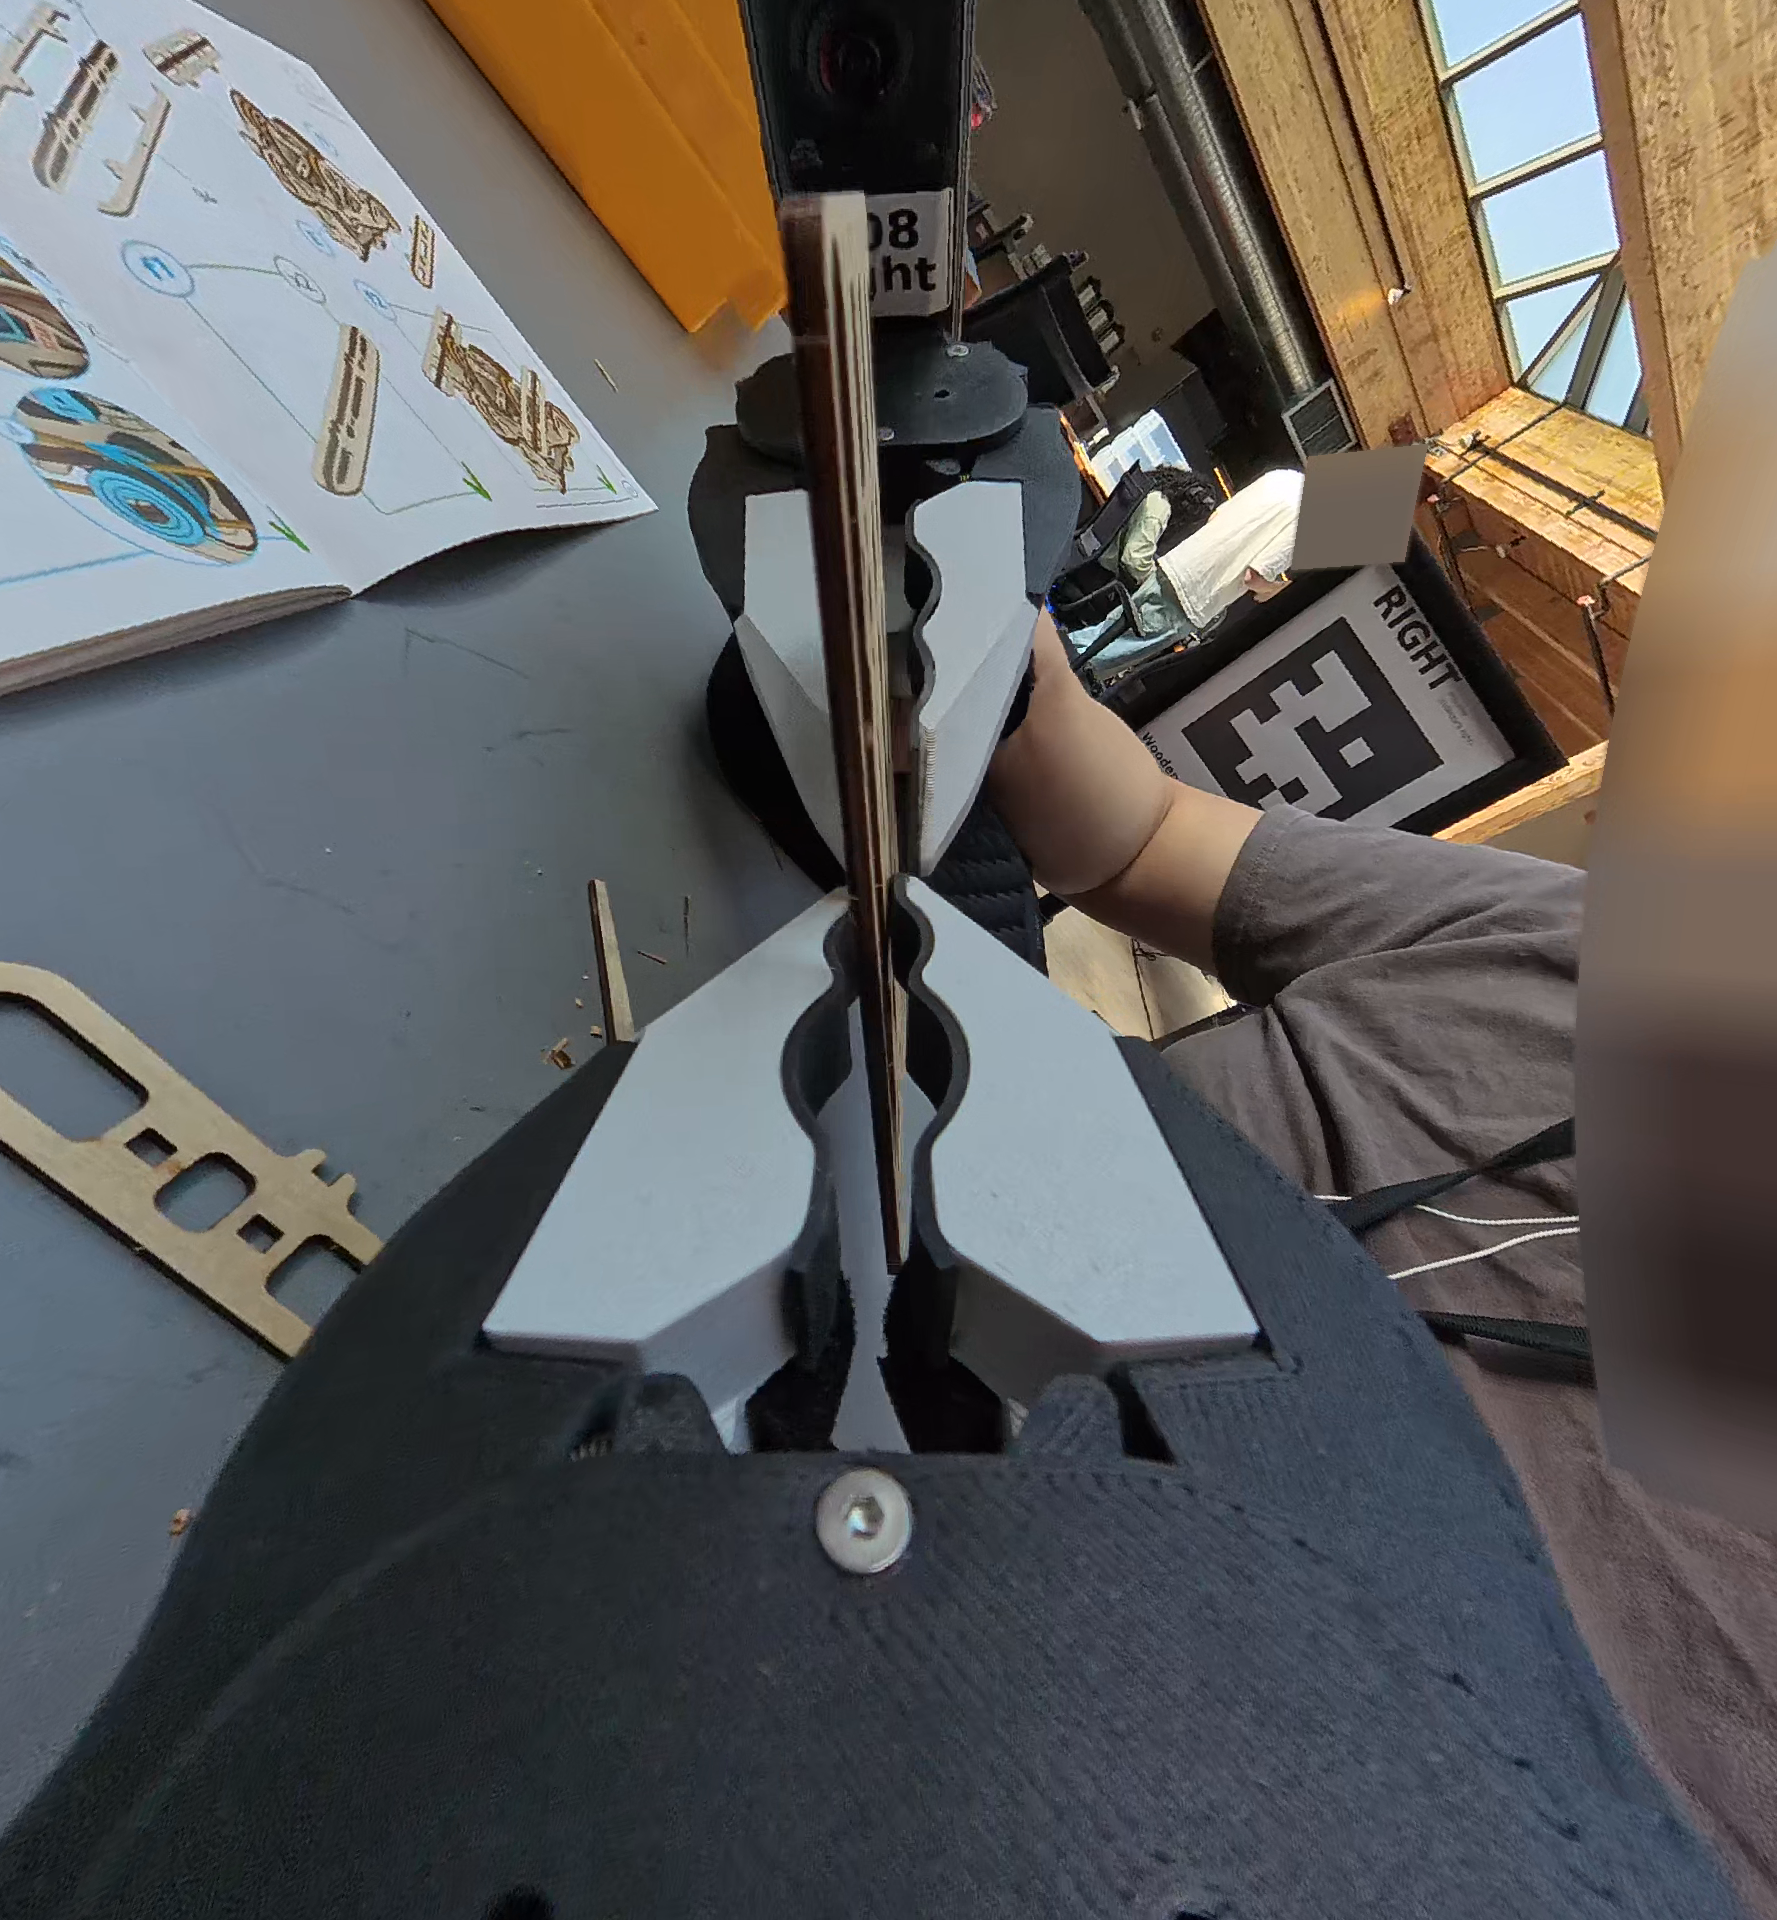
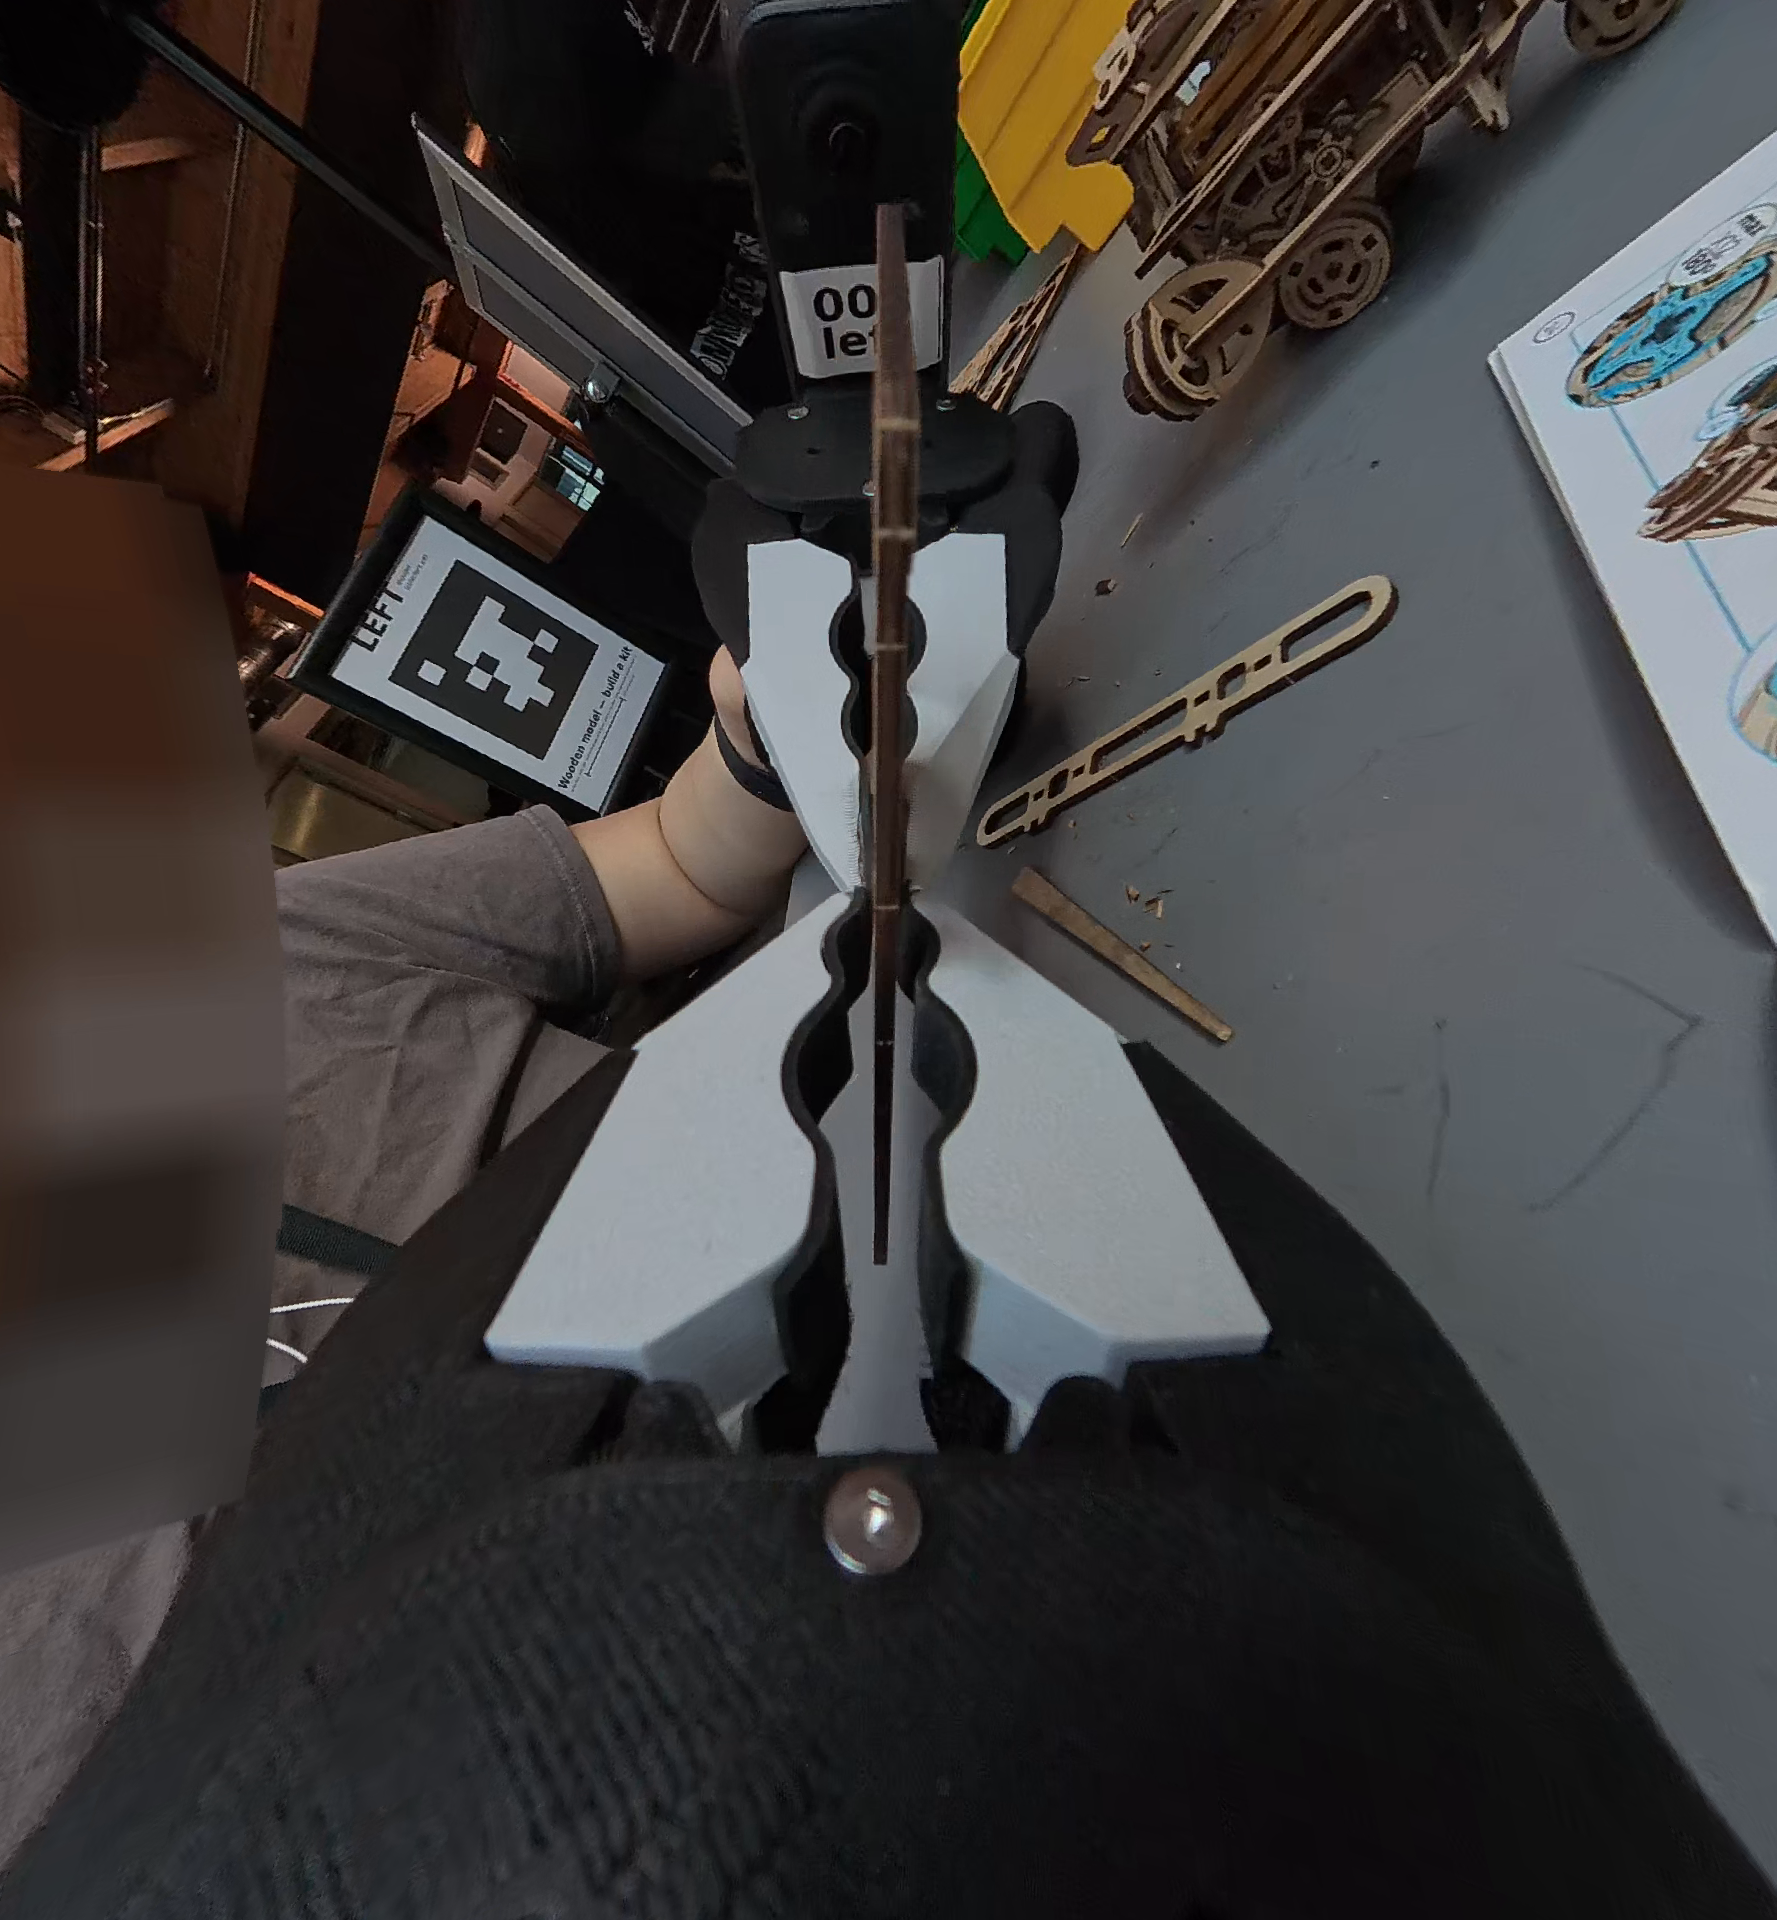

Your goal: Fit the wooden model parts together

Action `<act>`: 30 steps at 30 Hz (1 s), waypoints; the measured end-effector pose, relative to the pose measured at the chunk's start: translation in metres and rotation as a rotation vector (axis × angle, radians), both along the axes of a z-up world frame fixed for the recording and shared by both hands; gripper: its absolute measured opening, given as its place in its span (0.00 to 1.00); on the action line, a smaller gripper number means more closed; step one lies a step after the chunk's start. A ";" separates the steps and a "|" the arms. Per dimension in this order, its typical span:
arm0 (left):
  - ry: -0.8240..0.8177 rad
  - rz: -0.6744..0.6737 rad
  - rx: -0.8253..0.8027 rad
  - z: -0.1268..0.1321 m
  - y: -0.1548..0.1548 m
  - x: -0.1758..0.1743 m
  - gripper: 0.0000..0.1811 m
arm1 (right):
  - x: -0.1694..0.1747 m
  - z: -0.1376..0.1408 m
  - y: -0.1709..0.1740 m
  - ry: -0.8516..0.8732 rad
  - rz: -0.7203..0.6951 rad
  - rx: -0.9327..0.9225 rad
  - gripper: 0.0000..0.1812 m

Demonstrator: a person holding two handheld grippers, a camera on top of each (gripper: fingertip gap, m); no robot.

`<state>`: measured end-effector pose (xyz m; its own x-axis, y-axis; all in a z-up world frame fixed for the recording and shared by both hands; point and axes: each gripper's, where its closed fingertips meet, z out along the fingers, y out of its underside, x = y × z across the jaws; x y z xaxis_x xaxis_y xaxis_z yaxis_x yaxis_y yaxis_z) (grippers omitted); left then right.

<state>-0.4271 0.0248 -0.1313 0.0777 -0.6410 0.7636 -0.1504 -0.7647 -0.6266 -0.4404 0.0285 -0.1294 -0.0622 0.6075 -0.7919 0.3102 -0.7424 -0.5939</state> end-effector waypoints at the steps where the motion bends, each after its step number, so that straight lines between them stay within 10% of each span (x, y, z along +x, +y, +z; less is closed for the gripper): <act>1: 0.010 0.004 0.002 -0.002 0.001 0.000 0.00 | 0.000 0.002 0.001 0.012 -0.001 -0.019 0.04; 30: 0.005 0.032 0.027 0.000 0.004 0.000 0.00 | 0.001 0.000 0.005 0.005 -0.018 -0.037 0.00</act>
<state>-0.4266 0.0290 -0.1313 0.1024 -0.6587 0.7454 -0.1292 -0.7518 -0.6466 -0.4393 0.0338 -0.1291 -0.0557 0.5790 -0.8134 0.2940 -0.7691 -0.5675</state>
